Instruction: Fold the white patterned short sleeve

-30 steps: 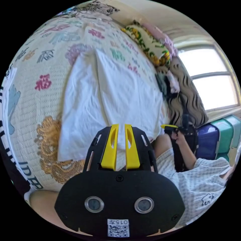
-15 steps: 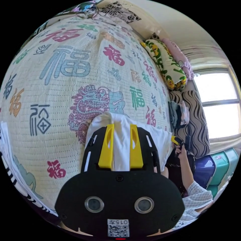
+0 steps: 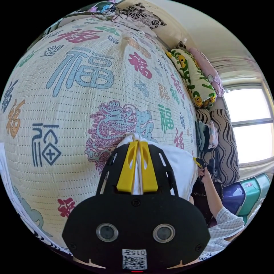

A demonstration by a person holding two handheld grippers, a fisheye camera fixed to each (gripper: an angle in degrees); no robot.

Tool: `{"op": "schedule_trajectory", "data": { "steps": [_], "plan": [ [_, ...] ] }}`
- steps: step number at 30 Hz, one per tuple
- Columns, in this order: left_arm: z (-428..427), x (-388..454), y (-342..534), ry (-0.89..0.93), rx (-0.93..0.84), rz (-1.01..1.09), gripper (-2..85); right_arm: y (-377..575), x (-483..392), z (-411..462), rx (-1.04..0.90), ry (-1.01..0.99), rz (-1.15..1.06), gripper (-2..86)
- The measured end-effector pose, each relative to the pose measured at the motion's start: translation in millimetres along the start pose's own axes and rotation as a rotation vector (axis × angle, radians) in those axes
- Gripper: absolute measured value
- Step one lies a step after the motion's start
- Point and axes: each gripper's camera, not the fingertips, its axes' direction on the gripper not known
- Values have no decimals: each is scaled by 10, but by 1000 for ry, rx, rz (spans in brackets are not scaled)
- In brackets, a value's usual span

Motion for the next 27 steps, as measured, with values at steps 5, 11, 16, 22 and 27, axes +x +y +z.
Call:
{"op": "schedule_trajectory", "data": {
  "steps": [5, 11, 16, 22, 27],
  "plan": [
    [-298, -114, 301, 34, 93, -17, 41, 233, -236, 6, 47, -12, -66, 28],
    [-1128, -155, 1346, -84, 207, 48, 88, 734, -975, 141, -27, 118, -337, 47],
    [-1223, -172, 2179, -225, 176, -46, 89, 965, -1953, 662, -134, 181, -592, 56],
    [-875, -429, 2659, -234, 225, -261, 90, 1182, -3299, 1751, -309, 124, -838, 62],
    [-609, -419, 2812, -325, 203, -222, 87, 1413, -4195, 2671, -410, 278, -1025, 68]
  ]
}}
